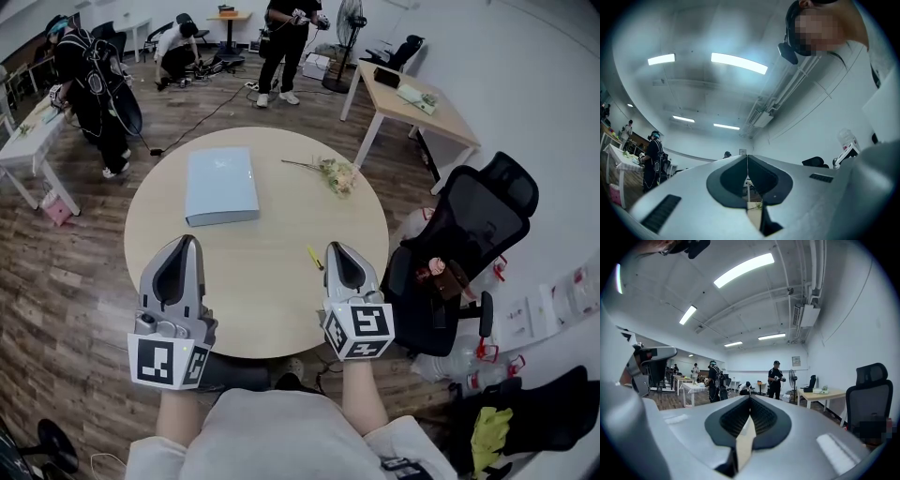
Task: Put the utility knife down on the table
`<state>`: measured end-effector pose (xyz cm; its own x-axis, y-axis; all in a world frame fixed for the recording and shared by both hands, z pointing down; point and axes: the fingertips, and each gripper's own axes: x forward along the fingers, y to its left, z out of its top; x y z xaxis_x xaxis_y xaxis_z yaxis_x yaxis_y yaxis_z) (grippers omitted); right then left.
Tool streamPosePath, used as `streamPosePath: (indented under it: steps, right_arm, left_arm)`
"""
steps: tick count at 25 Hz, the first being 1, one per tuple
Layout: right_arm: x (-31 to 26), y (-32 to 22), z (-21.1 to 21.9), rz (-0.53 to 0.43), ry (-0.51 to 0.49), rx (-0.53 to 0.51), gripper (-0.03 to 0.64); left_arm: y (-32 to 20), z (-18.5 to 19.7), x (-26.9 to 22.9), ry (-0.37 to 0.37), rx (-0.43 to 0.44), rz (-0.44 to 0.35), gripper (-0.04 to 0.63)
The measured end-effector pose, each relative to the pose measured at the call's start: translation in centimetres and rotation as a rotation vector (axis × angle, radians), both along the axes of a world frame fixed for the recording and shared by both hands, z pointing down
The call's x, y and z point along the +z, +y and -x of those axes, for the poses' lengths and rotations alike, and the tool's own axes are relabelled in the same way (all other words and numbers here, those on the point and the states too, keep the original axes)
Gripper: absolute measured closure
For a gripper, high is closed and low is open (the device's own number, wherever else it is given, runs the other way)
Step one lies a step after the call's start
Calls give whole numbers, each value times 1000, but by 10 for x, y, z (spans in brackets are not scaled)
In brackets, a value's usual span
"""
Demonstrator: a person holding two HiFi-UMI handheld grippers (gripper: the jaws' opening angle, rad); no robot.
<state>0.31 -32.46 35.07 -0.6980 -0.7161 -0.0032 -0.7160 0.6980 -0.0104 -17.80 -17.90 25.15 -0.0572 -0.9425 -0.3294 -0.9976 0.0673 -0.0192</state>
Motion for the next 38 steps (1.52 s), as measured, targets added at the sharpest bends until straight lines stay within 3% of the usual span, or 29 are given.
streamPosePath:
  steps: [14, 38]
  right_arm:
    - [-45, 57, -4, -132, -47, 35, 604]
    - [-45, 92, -11, -137, -61, 87, 604]
  left_arm:
    - [29, 10, -2, 2, 52, -21, 584]
    - [48, 14, 5, 13, 101, -21, 584]
